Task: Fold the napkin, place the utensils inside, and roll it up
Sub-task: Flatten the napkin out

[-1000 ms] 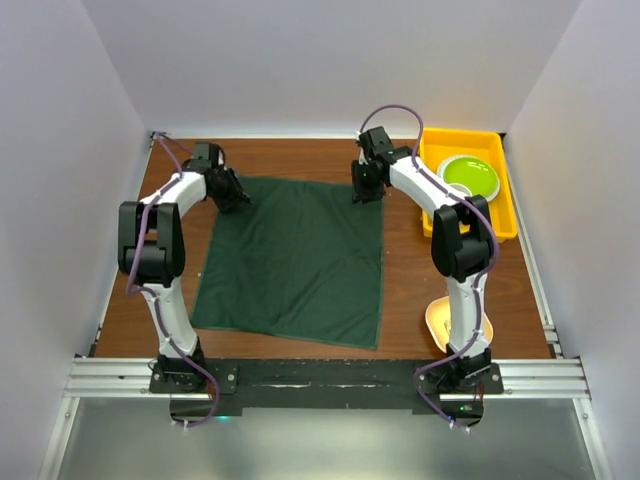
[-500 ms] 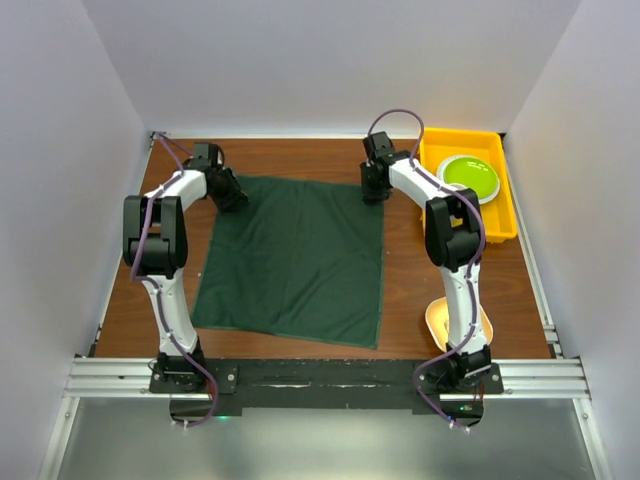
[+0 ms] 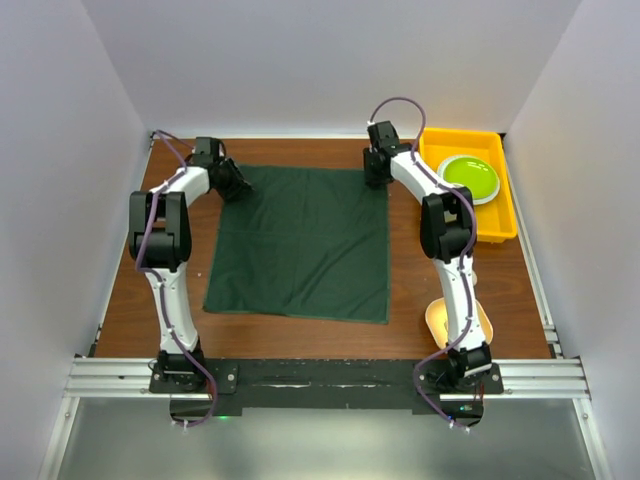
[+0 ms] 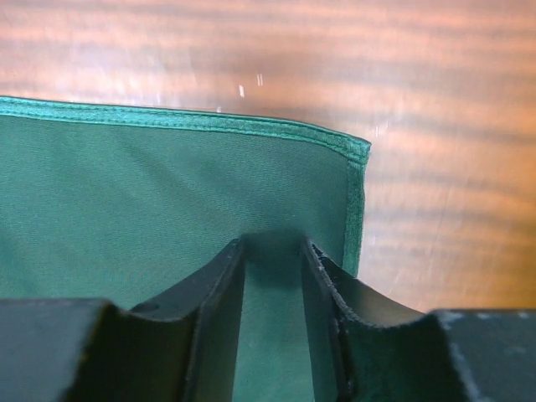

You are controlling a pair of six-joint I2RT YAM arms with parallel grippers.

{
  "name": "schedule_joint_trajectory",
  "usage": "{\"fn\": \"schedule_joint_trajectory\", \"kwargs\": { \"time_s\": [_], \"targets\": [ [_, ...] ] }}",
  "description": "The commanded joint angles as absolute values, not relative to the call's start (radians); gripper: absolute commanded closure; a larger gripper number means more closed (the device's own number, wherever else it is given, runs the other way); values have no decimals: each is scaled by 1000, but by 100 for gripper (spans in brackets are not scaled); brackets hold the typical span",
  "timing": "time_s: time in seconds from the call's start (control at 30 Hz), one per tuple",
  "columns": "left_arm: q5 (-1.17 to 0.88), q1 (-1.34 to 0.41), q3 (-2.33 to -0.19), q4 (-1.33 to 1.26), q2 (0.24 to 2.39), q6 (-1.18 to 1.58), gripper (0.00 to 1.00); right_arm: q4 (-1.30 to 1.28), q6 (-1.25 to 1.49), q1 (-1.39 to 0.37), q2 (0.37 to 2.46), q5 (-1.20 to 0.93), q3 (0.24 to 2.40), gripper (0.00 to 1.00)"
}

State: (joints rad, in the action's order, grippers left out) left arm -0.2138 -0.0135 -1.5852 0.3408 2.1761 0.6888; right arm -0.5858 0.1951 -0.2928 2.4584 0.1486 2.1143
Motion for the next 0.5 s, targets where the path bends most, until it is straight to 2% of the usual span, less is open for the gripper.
{"fn": "schedule_joint_trajectory", "kwargs": {
  "time_s": [0.0, 0.07, 0.1, 0.17, 0.2, 0.27, 0.3, 0.37, 0.4, 0.47],
  "targets": [
    [-207, -8, -1627, 333, 2221, 692, 52, -620, 130, -284, 2534, 164, 2200, 57],
    [-199, -8, -1647, 339, 2218, 684, 52, -627, 123, -284, 2546, 158, 2236, 51],
    [-196, -8, -1655, 342, 2214, 680, 52, -632, 115, -284, 2548, 158, 2250, 43],
    [-181, -9, -1677, 362, 2182, 657, 50, -666, 114, -284, 2545, 167, 2313, 34],
    [-169, -9, -1680, 376, 2163, 647, 49, -687, 127, -285, 2545, 179, 2344, 20],
    [-111, -8, -1672, 440, 2079, 629, 46, -768, 156, -291, 2505, 216, 2411, 6],
    [-92, -8, -1661, 455, 2042, 624, 45, -784, 196, -296, 2478, 221, 2405, 2],
    [-26, -5, -1623, 517, 1923, 626, 41, -802, 235, -319, 2412, 213, 2324, 2],
    [-5, -2, -1602, 570, 1883, 632, 33, -808, 262, -331, 2354, 216, 2295, 2],
    [58, -2, -1580, 638, 1762, 672, 30, -827, 267, -388, 2312, 209, 2217, 2]
  ]
}}
